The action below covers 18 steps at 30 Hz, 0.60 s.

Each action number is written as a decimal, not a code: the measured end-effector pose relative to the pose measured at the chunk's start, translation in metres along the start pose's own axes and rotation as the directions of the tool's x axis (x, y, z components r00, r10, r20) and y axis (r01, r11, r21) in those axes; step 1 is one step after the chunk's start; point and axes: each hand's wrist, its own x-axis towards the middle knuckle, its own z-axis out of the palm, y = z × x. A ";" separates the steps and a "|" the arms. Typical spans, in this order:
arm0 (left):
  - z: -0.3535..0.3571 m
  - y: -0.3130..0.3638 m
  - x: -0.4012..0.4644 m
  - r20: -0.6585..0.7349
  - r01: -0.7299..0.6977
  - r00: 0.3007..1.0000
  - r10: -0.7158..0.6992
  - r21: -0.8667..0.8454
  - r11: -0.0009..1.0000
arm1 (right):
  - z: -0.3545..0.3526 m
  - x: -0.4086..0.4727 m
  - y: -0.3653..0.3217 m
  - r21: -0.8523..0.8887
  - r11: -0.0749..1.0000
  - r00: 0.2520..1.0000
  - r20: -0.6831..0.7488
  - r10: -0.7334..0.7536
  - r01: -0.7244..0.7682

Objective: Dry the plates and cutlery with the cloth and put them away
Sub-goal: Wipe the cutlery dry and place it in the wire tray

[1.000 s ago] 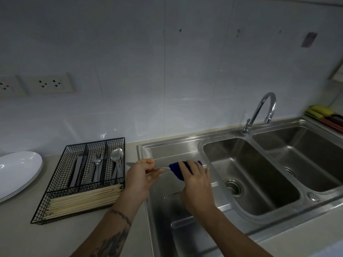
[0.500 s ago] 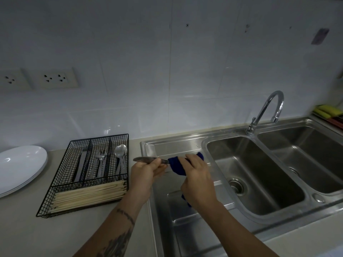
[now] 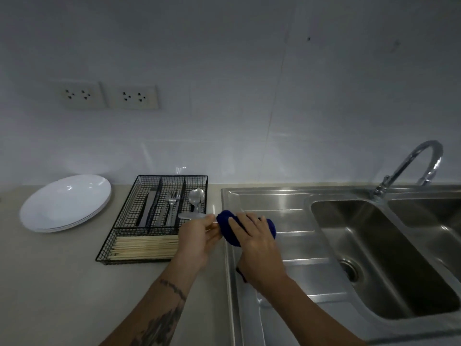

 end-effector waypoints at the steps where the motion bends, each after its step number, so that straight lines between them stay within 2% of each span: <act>1: -0.005 0.002 0.001 -0.026 -0.010 1.000 0.010 -0.003 1.000 | 0.003 0.004 -0.003 0.007 1.000 1.000 0.020 -0.009 0.009; 5: -0.037 0.015 0.011 -0.157 -0.063 0.986 0.058 -0.026 0.998 | 0.011 0.012 -0.003 -0.015 1.000 0.995 0.097 -0.018 0.020; 7: -0.053 0.025 0.016 -0.217 -0.081 0.974 0.068 -0.052 0.995 | 0.015 0.017 -0.004 -0.031 0.999 0.995 0.089 -0.039 0.042; 12: -0.090 0.054 0.040 -0.308 -0.053 0.951 0.005 -0.147 0.988 | 0.026 0.040 -0.019 -0.020 0.995 0.990 0.101 -0.097 0.099; 18: -0.121 0.093 0.083 -0.374 -0.046 0.926 0.049 0.018 0.999 | 0.046 0.060 -0.030 -0.018 0.993 0.978 0.177 -0.110 0.115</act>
